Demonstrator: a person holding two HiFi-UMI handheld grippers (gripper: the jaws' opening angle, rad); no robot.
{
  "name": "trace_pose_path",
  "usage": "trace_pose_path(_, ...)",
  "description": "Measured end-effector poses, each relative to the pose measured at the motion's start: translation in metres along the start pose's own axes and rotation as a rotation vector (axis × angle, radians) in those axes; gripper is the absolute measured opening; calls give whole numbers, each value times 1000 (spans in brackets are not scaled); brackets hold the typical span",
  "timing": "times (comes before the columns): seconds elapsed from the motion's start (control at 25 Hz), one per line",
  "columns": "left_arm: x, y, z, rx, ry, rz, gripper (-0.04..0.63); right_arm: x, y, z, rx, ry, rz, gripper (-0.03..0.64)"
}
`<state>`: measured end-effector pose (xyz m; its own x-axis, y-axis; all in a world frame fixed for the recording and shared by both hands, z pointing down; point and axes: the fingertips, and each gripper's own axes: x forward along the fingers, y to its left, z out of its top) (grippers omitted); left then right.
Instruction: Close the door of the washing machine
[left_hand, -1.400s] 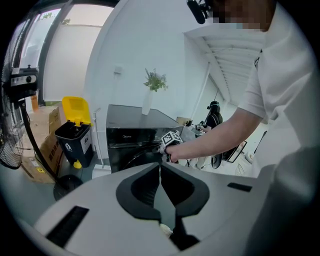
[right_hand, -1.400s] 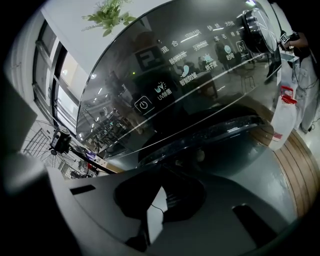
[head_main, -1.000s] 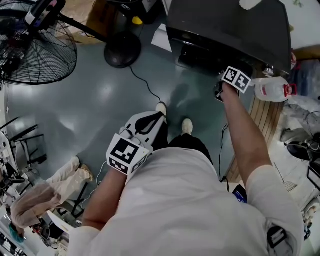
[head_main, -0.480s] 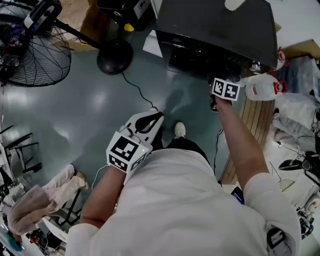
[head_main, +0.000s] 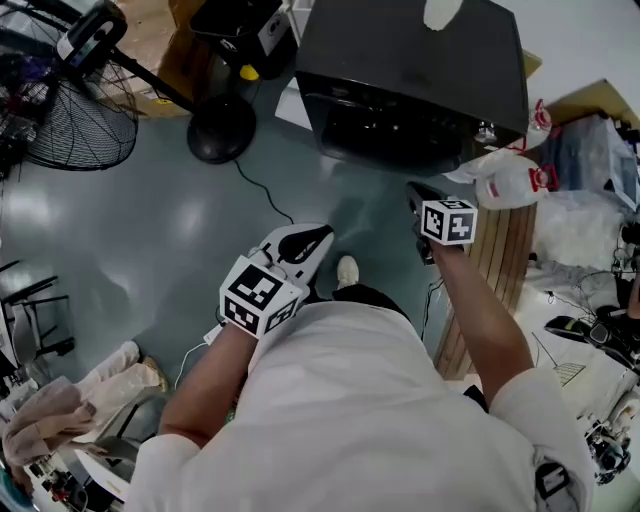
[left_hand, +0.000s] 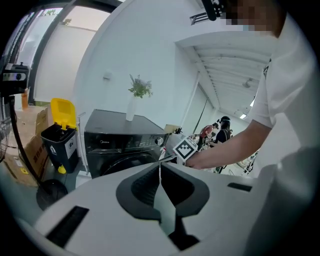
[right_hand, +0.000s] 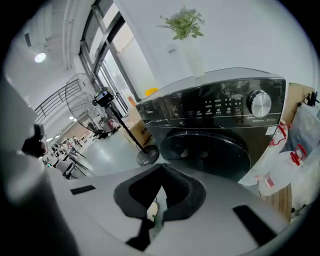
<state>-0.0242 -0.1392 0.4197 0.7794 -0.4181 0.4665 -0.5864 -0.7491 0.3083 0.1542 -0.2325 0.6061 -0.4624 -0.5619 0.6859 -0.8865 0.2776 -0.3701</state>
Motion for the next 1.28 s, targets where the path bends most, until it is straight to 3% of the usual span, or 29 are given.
trace_pose_path(0.32,7,-21,-3,7,-13,-3,21,-68,38,-16,-135,34,65,9)
trace_pose_path(0.68,3,-36,-18,-18,29,14,21,-139,74,-33,-176,13,117,9)
trace_pose_path(1.28,-12,-42,-27,-43,30,36,21,-158,97,-25,-214,-24,154,9)
